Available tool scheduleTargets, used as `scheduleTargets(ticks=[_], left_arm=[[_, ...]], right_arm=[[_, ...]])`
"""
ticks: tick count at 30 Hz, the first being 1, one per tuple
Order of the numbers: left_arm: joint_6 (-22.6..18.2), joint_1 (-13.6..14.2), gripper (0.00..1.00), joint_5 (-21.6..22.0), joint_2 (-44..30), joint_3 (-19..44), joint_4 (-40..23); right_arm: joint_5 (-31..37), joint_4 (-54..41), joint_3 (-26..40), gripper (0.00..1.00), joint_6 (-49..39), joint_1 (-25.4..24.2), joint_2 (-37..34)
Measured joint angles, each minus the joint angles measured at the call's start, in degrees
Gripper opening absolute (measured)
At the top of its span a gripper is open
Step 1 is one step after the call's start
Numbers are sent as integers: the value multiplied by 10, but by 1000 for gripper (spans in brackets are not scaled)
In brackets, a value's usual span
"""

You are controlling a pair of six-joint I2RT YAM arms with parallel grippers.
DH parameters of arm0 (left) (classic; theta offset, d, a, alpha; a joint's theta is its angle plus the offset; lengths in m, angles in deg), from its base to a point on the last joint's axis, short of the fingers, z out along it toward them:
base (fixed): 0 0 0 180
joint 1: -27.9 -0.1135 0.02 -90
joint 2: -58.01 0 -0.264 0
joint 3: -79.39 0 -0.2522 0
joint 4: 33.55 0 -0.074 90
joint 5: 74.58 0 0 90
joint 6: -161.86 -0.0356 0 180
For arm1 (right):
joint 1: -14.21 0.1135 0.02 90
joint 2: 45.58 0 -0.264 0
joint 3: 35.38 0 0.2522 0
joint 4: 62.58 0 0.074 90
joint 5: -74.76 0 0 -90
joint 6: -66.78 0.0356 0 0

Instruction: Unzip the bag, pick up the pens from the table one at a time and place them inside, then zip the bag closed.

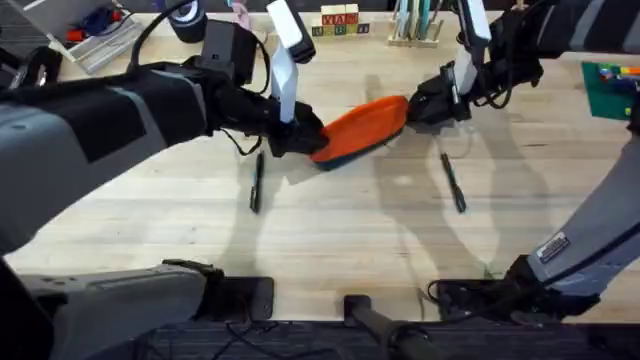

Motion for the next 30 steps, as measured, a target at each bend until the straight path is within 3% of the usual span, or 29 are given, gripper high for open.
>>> scheduleTargets(ticks=[13, 30], left_arm=[[0, 0, 42, 0, 0, 0, 0], [0, 1, 42, 0, 0, 0, -1]], right_arm=[[13, -6, 23, 31, 97, 9, 116], [19, -23, 26, 30, 168, 72, 122]])
